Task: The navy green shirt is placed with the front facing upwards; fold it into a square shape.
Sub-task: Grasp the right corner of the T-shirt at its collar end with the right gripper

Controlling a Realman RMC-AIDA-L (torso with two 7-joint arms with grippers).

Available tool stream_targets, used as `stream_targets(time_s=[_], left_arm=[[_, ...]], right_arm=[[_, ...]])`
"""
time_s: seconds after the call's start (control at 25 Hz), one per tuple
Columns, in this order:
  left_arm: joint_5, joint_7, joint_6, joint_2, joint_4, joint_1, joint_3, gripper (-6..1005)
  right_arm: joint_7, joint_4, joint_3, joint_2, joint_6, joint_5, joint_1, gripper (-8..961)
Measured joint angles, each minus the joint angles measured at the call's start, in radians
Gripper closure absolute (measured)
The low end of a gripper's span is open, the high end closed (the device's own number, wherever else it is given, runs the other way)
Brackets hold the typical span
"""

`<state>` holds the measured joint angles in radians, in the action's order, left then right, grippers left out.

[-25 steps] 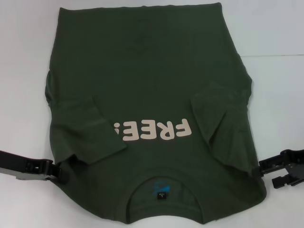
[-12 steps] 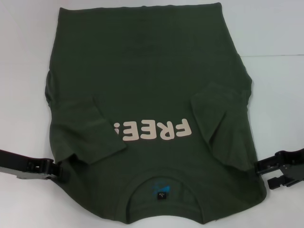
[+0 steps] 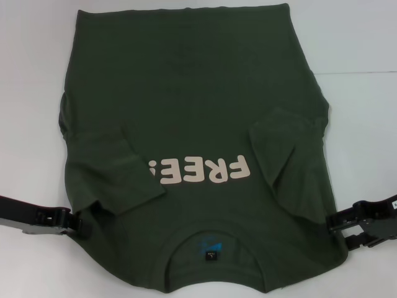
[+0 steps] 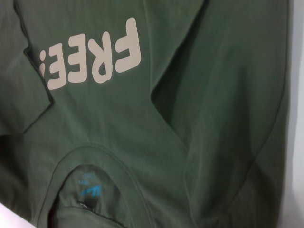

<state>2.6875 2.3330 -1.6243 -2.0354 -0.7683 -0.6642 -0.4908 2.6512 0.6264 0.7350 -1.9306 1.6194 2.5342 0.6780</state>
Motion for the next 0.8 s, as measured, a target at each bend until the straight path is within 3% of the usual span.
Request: stream_targets(time_s=[0.8], left_arm=[[-0.002, -0.001, -0.001, -0.003, -0.001, 0.003, 0.000, 924]], right_arm=[[-0.003, -0.002, 0.027, -0.021, -0.014, 0.003, 0.004, 84]])
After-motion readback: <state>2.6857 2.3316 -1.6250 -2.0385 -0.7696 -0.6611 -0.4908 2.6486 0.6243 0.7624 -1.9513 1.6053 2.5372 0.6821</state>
